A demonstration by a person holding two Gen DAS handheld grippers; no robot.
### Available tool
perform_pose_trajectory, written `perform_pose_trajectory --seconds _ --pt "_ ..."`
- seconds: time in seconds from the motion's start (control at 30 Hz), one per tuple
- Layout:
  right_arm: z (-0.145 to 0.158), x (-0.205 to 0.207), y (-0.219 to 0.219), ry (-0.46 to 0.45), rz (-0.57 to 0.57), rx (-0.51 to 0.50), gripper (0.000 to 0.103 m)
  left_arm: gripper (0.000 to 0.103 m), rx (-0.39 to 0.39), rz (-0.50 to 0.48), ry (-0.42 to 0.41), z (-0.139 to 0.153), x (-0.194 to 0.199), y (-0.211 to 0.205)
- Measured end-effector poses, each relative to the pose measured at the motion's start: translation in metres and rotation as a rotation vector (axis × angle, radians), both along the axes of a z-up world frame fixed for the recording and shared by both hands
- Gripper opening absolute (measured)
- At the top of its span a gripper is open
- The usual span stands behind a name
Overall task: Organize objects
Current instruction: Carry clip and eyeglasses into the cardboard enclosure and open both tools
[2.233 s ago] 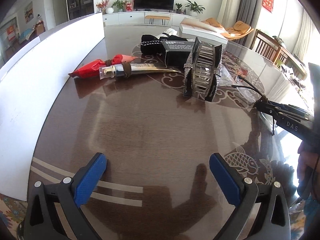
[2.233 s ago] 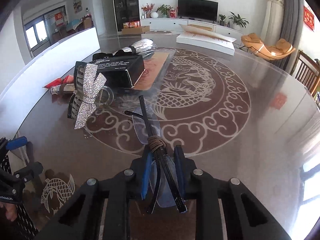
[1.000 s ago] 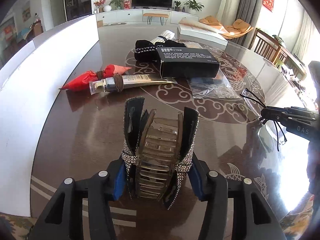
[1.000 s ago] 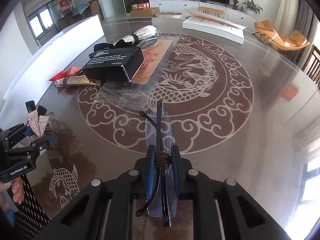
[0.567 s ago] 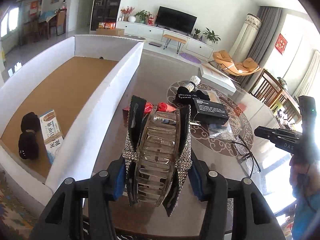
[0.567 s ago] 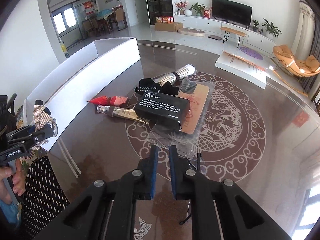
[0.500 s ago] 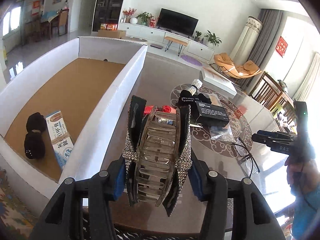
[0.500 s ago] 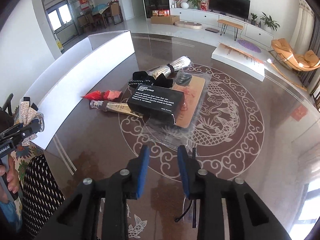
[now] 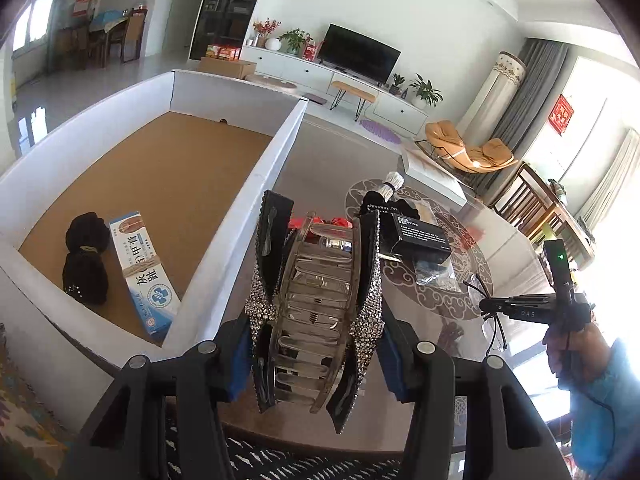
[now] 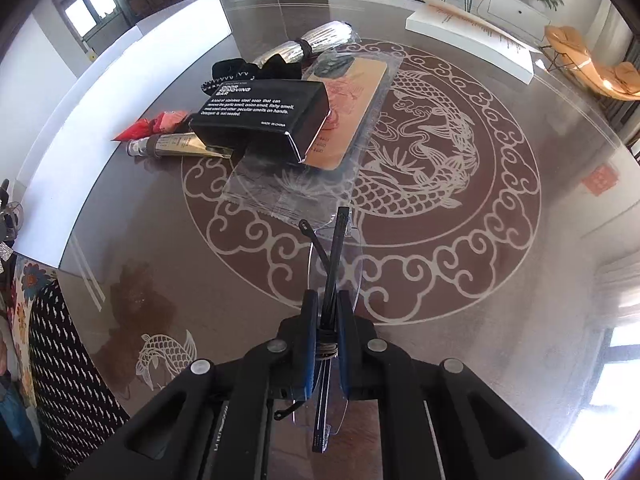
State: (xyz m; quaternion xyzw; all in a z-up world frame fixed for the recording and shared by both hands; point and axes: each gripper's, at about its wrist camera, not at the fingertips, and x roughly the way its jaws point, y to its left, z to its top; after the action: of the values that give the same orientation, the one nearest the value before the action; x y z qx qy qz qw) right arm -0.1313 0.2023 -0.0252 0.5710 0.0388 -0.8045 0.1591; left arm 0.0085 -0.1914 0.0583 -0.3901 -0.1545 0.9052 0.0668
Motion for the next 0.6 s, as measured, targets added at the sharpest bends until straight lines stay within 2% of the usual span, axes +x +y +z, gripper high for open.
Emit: perform_pose_trajectory --seconds 0.13,0.27,0.33,0.43,0.6 --pt "0.057 0.0 -0.035 0.083 0.043 -0.154 0.01 0.053 -0.015 0.07 0.021 0.019 -0.009 -0.044" --pt "0.114 -0.015 -0.121 0.161 0.152 -0.314 0.01 0.053 -0.041 0.151 -0.01 0.026 -0.036 -0.094" --pt "0.132 -0.022 -0.173 0.178 0.205 -0.386 0.01 0.053 -0.06 0.191 -0.036 0.024 -0.05 -0.114" --pt "0.141 -0.033 -0.247 0.192 0.27 -0.459 0.01 0.053 -0.102 0.232 -0.091 0.012 -0.068 -0.136" --pt "0.107 -0.047 -0.35 0.125 0.321 -0.467 0.011 0.053 -0.17 0.262 -0.188 -0.018 -0.082 -0.155"
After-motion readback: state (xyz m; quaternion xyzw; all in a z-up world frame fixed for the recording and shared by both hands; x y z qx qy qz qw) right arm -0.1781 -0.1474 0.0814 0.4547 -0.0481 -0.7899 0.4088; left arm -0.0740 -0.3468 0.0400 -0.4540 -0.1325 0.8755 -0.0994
